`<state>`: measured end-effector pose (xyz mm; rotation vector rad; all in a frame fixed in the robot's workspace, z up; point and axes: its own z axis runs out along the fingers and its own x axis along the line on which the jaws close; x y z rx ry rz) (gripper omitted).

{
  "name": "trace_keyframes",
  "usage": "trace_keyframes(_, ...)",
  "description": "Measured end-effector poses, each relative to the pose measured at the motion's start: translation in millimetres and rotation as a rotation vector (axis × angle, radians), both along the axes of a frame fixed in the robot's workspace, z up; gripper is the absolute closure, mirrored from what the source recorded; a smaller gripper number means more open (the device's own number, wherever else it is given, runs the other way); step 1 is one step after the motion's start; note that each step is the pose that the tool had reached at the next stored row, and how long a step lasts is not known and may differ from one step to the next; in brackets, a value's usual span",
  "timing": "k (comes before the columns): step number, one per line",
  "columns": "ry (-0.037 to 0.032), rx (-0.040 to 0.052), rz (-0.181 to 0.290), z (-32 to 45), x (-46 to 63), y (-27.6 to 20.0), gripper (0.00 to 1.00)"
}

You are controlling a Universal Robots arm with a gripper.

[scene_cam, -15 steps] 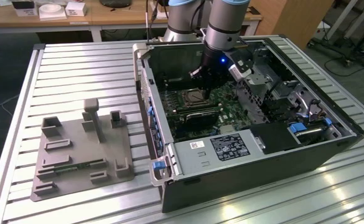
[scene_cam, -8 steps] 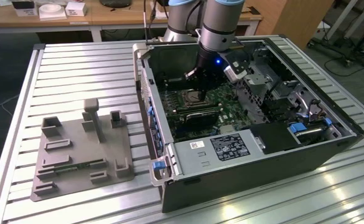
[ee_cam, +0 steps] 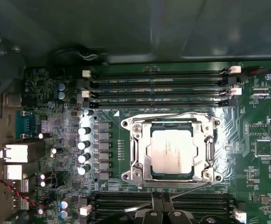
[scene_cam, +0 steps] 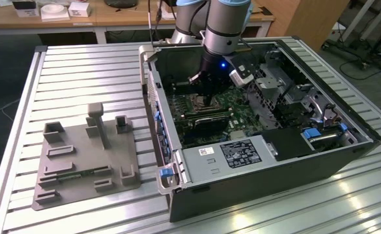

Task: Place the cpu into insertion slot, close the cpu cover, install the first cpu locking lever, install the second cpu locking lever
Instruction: 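Install the second cpu locking lever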

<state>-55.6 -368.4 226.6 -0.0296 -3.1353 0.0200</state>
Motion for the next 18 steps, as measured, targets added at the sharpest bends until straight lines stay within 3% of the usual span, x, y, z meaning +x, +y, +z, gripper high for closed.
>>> trace_keyframes(18, 0.0, -0.0001, 0.0, -0.2, -17.5, -0.7, 0.9)
